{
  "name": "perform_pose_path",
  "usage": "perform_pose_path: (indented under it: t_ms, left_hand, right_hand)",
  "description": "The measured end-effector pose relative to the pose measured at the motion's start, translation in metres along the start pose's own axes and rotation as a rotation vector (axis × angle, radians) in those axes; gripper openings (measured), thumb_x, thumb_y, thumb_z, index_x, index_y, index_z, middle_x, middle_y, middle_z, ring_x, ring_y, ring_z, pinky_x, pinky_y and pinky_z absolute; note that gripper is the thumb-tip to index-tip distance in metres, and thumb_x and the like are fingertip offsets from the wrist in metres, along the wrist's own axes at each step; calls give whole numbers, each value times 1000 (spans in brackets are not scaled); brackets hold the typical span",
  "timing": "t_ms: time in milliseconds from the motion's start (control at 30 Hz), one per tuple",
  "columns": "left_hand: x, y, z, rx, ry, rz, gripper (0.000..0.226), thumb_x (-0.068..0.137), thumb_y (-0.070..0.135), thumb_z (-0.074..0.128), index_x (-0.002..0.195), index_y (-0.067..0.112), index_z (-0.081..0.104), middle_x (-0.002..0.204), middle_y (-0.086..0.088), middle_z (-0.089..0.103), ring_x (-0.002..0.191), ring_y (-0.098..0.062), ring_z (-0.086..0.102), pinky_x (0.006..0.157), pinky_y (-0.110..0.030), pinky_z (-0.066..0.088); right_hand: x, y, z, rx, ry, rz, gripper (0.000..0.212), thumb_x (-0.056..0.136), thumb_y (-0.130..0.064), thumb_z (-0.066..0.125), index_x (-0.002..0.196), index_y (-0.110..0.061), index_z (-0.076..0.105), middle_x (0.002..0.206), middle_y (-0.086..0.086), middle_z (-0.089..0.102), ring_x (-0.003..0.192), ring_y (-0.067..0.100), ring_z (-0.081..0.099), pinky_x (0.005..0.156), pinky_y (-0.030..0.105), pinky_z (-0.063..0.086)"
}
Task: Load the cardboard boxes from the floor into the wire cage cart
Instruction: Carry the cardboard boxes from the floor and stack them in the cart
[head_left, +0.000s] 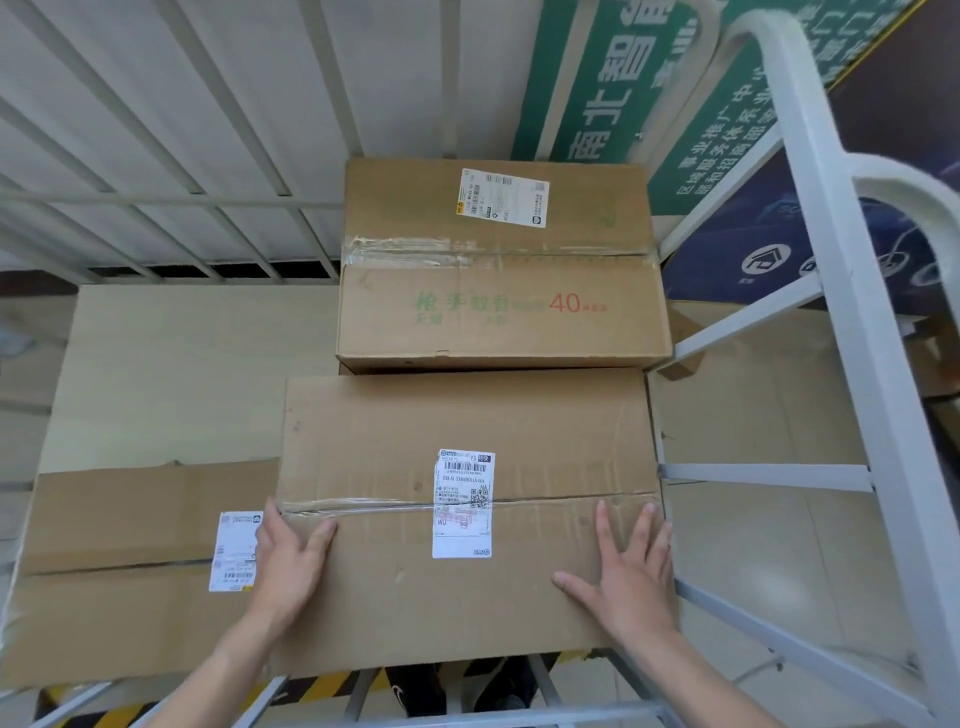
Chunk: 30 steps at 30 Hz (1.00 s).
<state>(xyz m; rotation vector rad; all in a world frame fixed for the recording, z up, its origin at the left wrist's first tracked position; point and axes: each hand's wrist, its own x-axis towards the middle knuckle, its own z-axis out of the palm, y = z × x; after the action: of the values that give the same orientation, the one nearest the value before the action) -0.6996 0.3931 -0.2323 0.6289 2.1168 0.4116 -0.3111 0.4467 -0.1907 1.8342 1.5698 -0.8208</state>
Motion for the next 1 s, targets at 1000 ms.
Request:
perform_pose_path:
  t_ms: [1000]
  left_hand:
    - [-332, 194, -74, 382, -188, 521, 66, 104, 42, 42, 160, 24, 12, 168, 0, 10, 155, -17, 3, 122, -36, 11]
  right_hand:
    - [-288, 10, -147, 389, 315, -160, 79, 96, -68, 29, 158, -39, -10, 168, -1, -14, 154, 25, -11, 123, 46, 9]
